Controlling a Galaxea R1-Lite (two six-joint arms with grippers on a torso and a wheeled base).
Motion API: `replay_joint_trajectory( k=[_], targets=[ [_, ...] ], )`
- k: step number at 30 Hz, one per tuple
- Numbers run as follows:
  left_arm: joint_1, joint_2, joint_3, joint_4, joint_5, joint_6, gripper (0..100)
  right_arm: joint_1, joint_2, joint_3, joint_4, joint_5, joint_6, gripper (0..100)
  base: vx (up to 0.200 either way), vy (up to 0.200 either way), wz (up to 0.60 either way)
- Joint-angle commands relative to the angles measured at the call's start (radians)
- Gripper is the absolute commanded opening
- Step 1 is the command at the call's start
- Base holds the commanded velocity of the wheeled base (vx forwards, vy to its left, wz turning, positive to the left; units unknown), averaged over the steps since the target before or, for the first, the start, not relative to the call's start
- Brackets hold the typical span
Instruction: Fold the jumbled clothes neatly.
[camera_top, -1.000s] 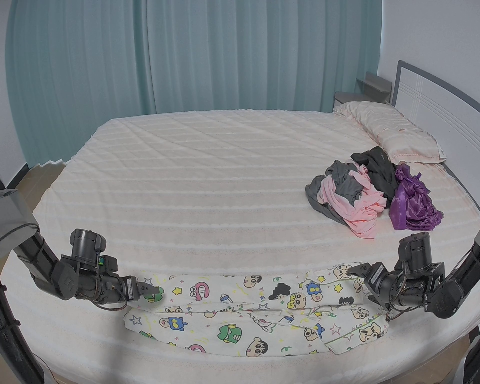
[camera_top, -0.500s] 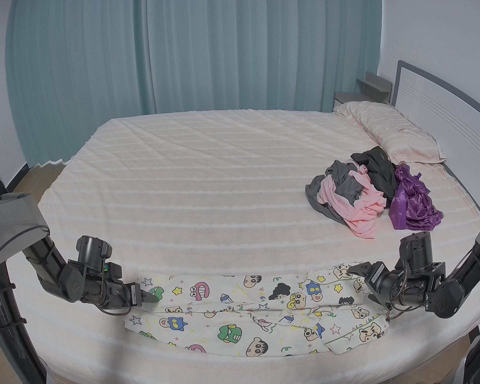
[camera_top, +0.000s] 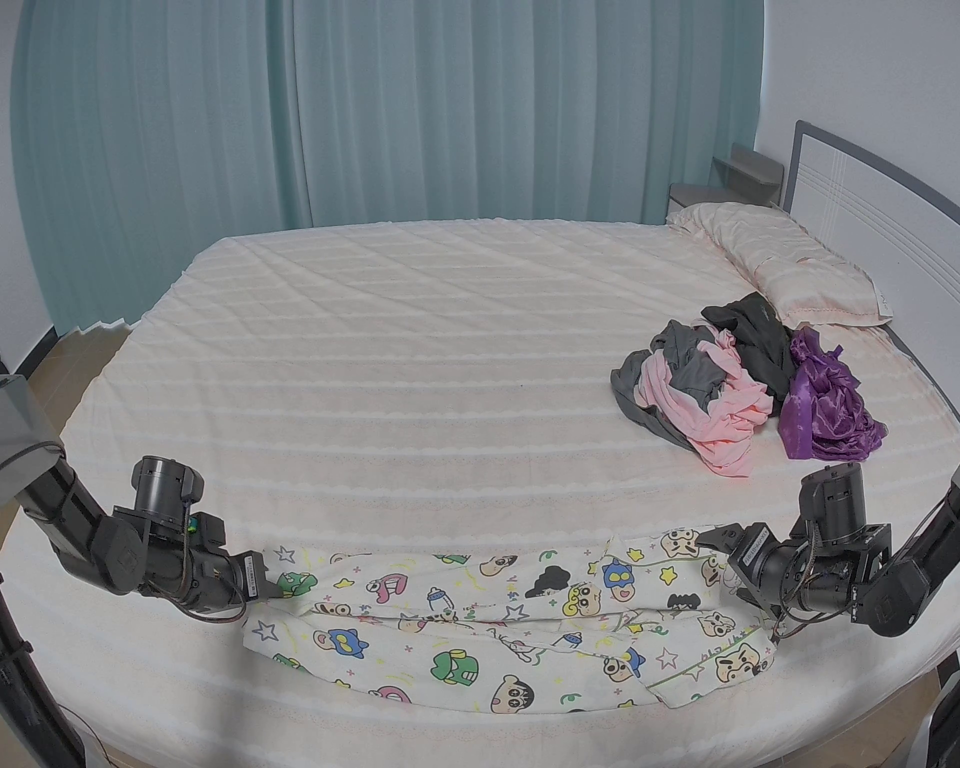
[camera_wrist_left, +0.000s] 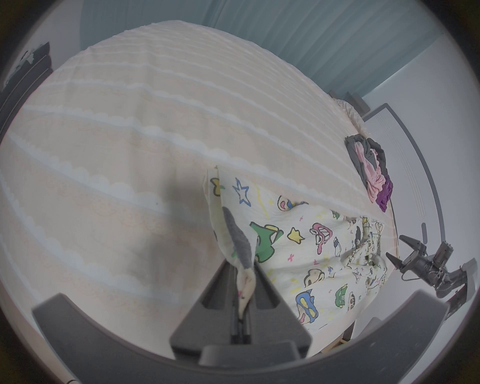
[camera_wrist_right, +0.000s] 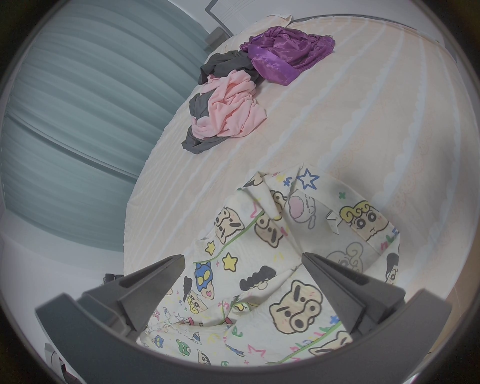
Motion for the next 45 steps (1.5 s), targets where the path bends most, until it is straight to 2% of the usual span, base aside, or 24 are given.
replay_joint_trajectory(
  k=[1, 6, 12, 17, 20, 23, 27, 29, 31, 32, 33, 34, 37, 39, 40, 41, 43, 45],
  targets=[
    [0.031, -0.077, -0.004, 0.026, 0.001, 0.002, 0, 0.0, -0.001, 0.001, 0.0, 0.0, 0.0, 100, 0.0, 0.0, 0.0],
    [0.095, -0.111, -0.005, 0.044, -0.004, 0.008, 0, 0.0, -0.001, 0.001, 0.0, 0.0, 0.0, 100, 0.0, 0.0, 0.0],
    [0.175, -0.16, -0.013, 0.122, -0.062, 0.059, 0, 0.0, 0.0, 0.001, 0.002, 0.0, 0.0, 100, 0.0, 0.0, 0.0],
    [0.33, -0.185, -0.045, 0.154, -0.105, 0.105, 0, -0.004, 0.0, 0.001, 0.0, 0.0, 0.0, 100, 0.0, 0.0, 0.0],
    [0.442, -0.189, -0.082, 0.202, -0.143, 0.163, 0, -0.008, 0.0, 0.0, 0.0, 0.0, 0.0, 100, 0.0, 0.0, 0.0],
    [0.545, -0.206, -0.146, 0.272, -0.189, 0.18, 0, -0.008, 0.0, 0.0, 0.0, 0.0, 0.0, 100, 0.0, 0.0, 0.0],
    [0.626, -0.224, -0.231, 0.38, -0.203, 0.217, 0, -0.015, 0.0, -0.002, 0.0, 0.0, 0.0, 100, 0.0, 0.0, 0.0],
    [0.628, -0.252, -0.247, 0.432, -0.209, 0.223, 0, -0.015, 0.0, -0.002, 0.0, 0.0, 0.0, 100, 0.0, 0.0, 0.0],
    [0.6, -0.289, -0.232, 0.463, -0.206, 0.224, 0, -0.015, 0.0, -0.002, 0.0, 0.0, 0.0, 100, 0.0, 0.0, 0.0],
    [0.554, -0.31, -0.223, 0.475, -0.197, 0.217, 0, -0.015, 0.0, -0.002, 0.0, 0.0, 0.0, 100, 0.0, 0.0, 0.0],
    [0.554, -0.31, -0.223, 0.475, -0.197, 0.217, 0, -0.015, 0.0, -0.002, 0.0, 0.0, 0.0, 100, 0.0, 0.0, 0.0],
    [0.473, -0.35, -0.206, 0.49, -0.177, 0.194, 0, -0.015, 0.0, -0.002, 0.0, 0.0, 0.0, 100, 0.0, 0.0, 0.0],
    [0.336, -0.404, -0.188, 0.492, -0.102, 0.123, 0, -0.015, 0.0, 0.0, 0.0, 0.0, 0.0, 100, 0.0, 0.0, 0.0],
    [0.198, -0.432, -0.185, 0.489, -0.01, 0.04, 0, -0.015, 0.0, 0.0, 0.0, 0.0, 0.0, 100, 0.0, 0.0, 0.0],
    [0.152, -0.439, -0.186, 0.486, 0.019, 0.009, 0, -0.015, 0.0, 0.0, 0.0, 0.0, 0.0, 100, 0.0, 0.0, 0.0],
    [0.152, -0.439, -0.186, 0.486, 0.019, 0.009, 0, -0.015, 0.0, 0.0, 0.0, 0.0, 0.0, 100, 0.0, 0.0, 0.0],
    [-0.043, -0.447, -0.198, 0.481, 0.142, -0.106, 0, -0.015, 0.0, -0.002, 0.0, 0.0, 0.0, 100, 0.0, 0.0, 0.0],
    [-0.167, -0.439, -0.212, 0.473, 0.223, -0.176, 0, -0.015, 0.0, 0.0, 0.0, 0.0, 0.0, 100, 0.0, 0.0, 0.0]
  ],
)
